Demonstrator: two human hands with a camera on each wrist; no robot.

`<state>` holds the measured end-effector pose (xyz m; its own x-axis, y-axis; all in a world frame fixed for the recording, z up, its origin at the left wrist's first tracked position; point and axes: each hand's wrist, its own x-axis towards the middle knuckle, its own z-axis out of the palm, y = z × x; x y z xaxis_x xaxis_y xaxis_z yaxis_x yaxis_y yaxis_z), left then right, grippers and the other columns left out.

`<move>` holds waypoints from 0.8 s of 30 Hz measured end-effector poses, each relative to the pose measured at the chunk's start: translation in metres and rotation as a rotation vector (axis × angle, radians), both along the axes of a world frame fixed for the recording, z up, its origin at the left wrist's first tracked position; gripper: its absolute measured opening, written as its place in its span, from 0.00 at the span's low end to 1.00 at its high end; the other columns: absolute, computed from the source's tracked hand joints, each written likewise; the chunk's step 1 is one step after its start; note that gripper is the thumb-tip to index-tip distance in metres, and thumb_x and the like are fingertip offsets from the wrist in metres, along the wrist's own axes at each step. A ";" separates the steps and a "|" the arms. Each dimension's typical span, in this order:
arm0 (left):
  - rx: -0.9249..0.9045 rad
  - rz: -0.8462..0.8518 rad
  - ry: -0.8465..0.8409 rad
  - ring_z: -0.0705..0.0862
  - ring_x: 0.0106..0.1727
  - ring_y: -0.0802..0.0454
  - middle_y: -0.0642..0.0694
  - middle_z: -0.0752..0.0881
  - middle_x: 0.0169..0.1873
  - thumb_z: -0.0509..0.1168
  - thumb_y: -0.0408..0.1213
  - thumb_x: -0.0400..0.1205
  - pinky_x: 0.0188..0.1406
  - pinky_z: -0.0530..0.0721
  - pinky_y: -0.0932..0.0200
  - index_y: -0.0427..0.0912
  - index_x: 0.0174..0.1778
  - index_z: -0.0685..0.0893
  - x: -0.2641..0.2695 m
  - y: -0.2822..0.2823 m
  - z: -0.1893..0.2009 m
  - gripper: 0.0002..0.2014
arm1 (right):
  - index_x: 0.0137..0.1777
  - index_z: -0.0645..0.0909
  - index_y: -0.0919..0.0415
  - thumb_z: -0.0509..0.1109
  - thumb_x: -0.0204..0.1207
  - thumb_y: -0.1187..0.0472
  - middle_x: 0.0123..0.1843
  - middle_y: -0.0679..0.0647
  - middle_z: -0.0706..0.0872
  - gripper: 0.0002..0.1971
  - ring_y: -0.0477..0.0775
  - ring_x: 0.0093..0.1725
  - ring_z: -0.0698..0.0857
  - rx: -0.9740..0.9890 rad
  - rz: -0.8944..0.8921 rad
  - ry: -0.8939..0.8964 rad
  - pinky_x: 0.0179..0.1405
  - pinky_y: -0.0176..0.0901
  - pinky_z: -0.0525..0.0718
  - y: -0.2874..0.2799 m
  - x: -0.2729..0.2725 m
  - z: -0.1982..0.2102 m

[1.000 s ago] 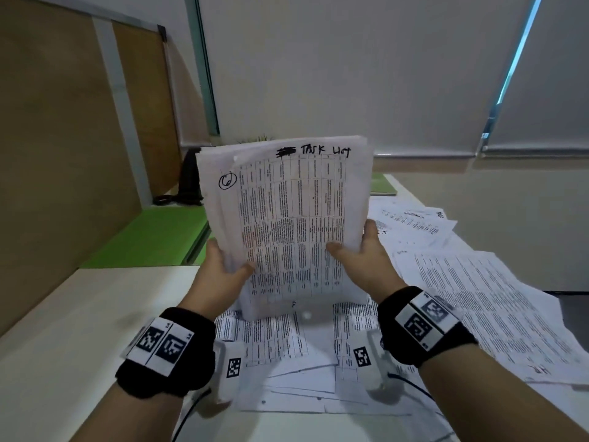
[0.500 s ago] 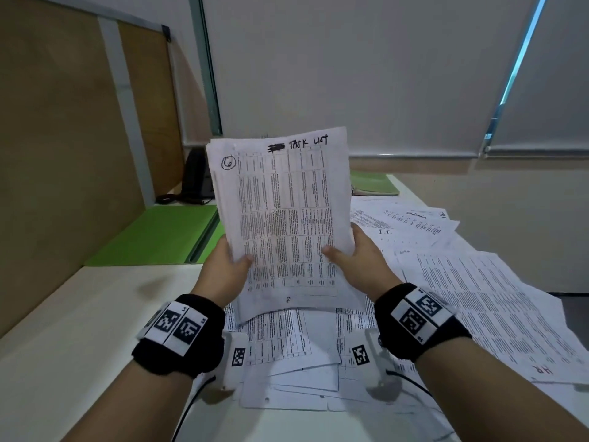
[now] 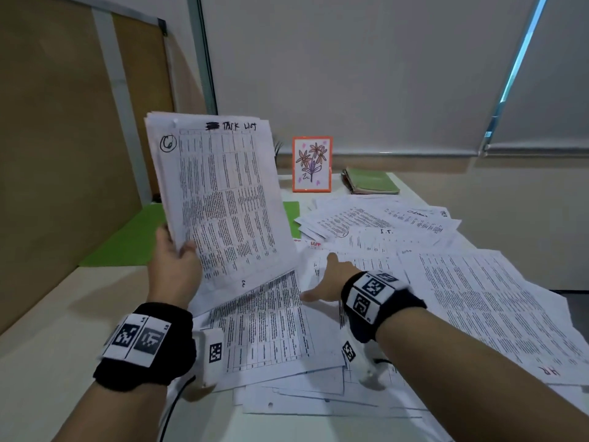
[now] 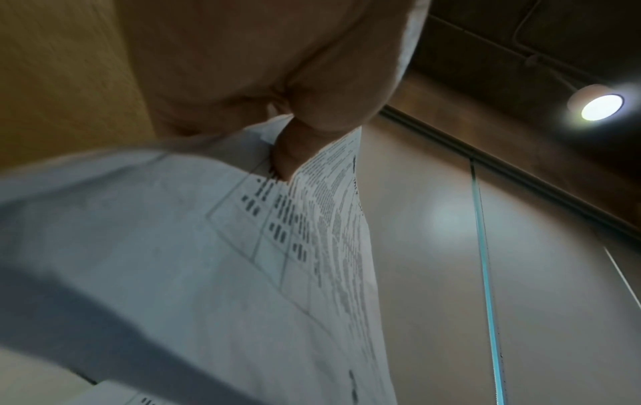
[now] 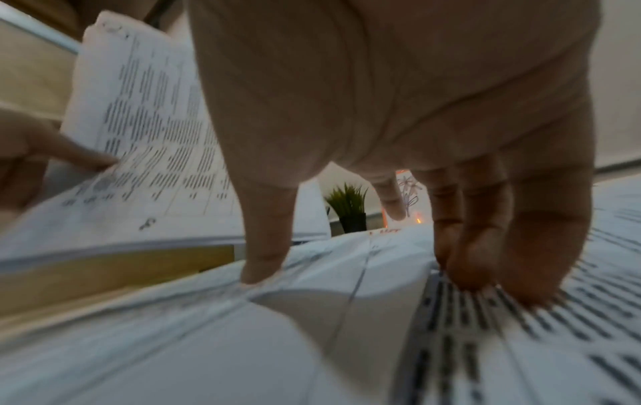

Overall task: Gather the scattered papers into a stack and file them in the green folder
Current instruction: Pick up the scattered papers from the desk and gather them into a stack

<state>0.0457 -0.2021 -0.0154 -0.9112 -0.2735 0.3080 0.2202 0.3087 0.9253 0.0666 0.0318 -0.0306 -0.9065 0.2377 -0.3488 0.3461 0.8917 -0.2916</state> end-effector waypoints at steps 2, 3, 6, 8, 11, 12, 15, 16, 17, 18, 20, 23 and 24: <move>0.021 -0.013 -0.002 0.76 0.42 0.45 0.41 0.79 0.49 0.55 0.29 0.85 0.38 0.72 0.58 0.40 0.65 0.70 -0.003 -0.002 -0.002 0.12 | 0.81 0.49 0.64 0.75 0.64 0.35 0.74 0.65 0.71 0.56 0.66 0.72 0.74 0.068 0.054 0.008 0.67 0.58 0.78 -0.009 0.002 0.000; 0.028 -0.021 -0.004 0.77 0.43 0.45 0.41 0.79 0.50 0.55 0.29 0.85 0.41 0.74 0.57 0.41 0.62 0.71 -0.004 -0.003 -0.003 0.11 | 0.80 0.51 0.66 0.75 0.66 0.36 0.74 0.66 0.69 0.54 0.66 0.73 0.72 0.097 0.077 0.025 0.68 0.58 0.77 -0.013 0.004 0.000; 0.036 -0.033 0.001 0.80 0.46 0.43 0.42 0.82 0.51 0.56 0.29 0.84 0.44 0.77 0.54 0.46 0.55 0.70 -0.007 -0.006 -0.006 0.09 | 0.80 0.47 0.64 0.78 0.63 0.38 0.74 0.66 0.67 0.57 0.66 0.74 0.70 0.090 0.026 0.009 0.69 0.59 0.75 -0.018 0.000 -0.005; 0.057 -0.045 0.006 0.80 0.47 0.44 0.44 0.82 0.50 0.56 0.28 0.84 0.45 0.77 0.54 0.47 0.55 0.70 -0.006 -0.007 -0.006 0.09 | 0.80 0.42 0.66 0.82 0.61 0.44 0.73 0.66 0.72 0.61 0.65 0.71 0.75 0.000 -0.027 0.008 0.69 0.57 0.77 -0.017 -0.007 -0.009; 0.059 -0.044 0.014 0.80 0.47 0.42 0.44 0.82 0.49 0.56 0.27 0.83 0.48 0.79 0.49 0.47 0.53 0.70 -0.006 -0.007 -0.006 0.09 | 0.81 0.38 0.69 0.80 0.67 0.58 0.77 0.67 0.68 0.57 0.66 0.74 0.72 -0.097 -0.030 0.113 0.72 0.54 0.72 -0.013 -0.010 -0.007; 0.060 -0.042 0.013 0.81 0.48 0.42 0.44 0.82 0.48 0.56 0.28 0.83 0.48 0.79 0.47 0.47 0.52 0.70 -0.006 -0.006 -0.006 0.09 | 0.81 0.35 0.69 0.79 0.67 0.60 0.77 0.67 0.68 0.58 0.66 0.74 0.72 -0.096 -0.031 0.131 0.72 0.54 0.72 -0.011 -0.010 -0.006; 0.075 -0.050 0.005 0.82 0.50 0.42 0.45 0.83 0.51 0.56 0.28 0.84 0.54 0.81 0.45 0.50 0.54 0.70 -0.003 -0.004 -0.006 0.10 | 0.81 0.29 0.65 0.78 0.69 0.61 0.70 0.66 0.77 0.60 0.64 0.68 0.78 -0.129 -0.079 0.108 0.66 0.51 0.79 0.001 -0.009 -0.002; 0.074 -0.049 0.001 0.82 0.52 0.42 0.45 0.83 0.53 0.56 0.28 0.84 0.55 0.80 0.45 0.49 0.55 0.70 -0.002 -0.003 -0.005 0.11 | 0.82 0.36 0.65 0.78 0.69 0.62 0.69 0.65 0.78 0.56 0.63 0.67 0.79 -0.165 -0.105 0.123 0.64 0.50 0.80 0.007 -0.008 -0.001; 0.073 -0.052 0.004 0.81 0.52 0.43 0.45 0.83 0.54 0.56 0.28 0.84 0.56 0.80 0.46 0.49 0.56 0.71 -0.001 -0.003 -0.005 0.11 | 0.81 0.48 0.66 0.77 0.70 0.63 0.68 0.64 0.78 0.48 0.62 0.66 0.79 -0.191 -0.112 0.154 0.62 0.48 0.81 0.014 -0.006 0.002; 0.070 -0.052 0.003 0.81 0.53 0.43 0.45 0.83 0.54 0.56 0.28 0.84 0.56 0.79 0.47 0.49 0.57 0.71 0.000 -0.002 -0.005 0.11 | 0.77 0.61 0.67 0.75 0.71 0.65 0.66 0.63 0.80 0.37 0.62 0.64 0.80 -0.209 -0.115 0.193 0.59 0.46 0.81 0.023 -0.003 0.005; 0.063 -0.050 0.009 0.80 0.53 0.44 0.45 0.82 0.55 0.56 0.29 0.85 0.55 0.77 0.52 0.48 0.58 0.72 0.001 0.000 -0.003 0.11 | 0.64 0.77 0.68 0.68 0.74 0.69 0.62 0.63 0.84 0.18 0.62 0.60 0.83 -0.230 -0.159 0.305 0.53 0.43 0.79 0.042 0.005 0.009; 0.060 -0.048 0.013 0.80 0.51 0.45 0.45 0.81 0.53 0.55 0.29 0.85 0.51 0.75 0.55 0.48 0.59 0.73 0.002 0.004 -0.001 0.11 | 0.60 0.81 0.68 0.60 0.76 0.72 0.60 0.66 0.85 0.15 0.62 0.55 0.83 -0.321 -0.336 0.564 0.48 0.41 0.76 0.071 0.018 0.017; 0.054 -0.044 0.009 0.80 0.50 0.45 0.45 0.82 0.53 0.55 0.29 0.85 0.49 0.75 0.54 0.47 0.60 0.73 0.002 0.005 0.000 0.11 | 0.63 0.79 0.68 0.59 0.77 0.72 0.62 0.66 0.84 0.16 0.63 0.57 0.82 -0.355 -0.391 0.666 0.50 0.41 0.75 0.079 0.024 0.023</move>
<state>0.0481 -0.1968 -0.0156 -0.9201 -0.2495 0.3018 0.2404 0.2484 0.9383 0.0905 0.1105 -0.0080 -0.8244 0.5542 0.1148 0.2675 0.5603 -0.7839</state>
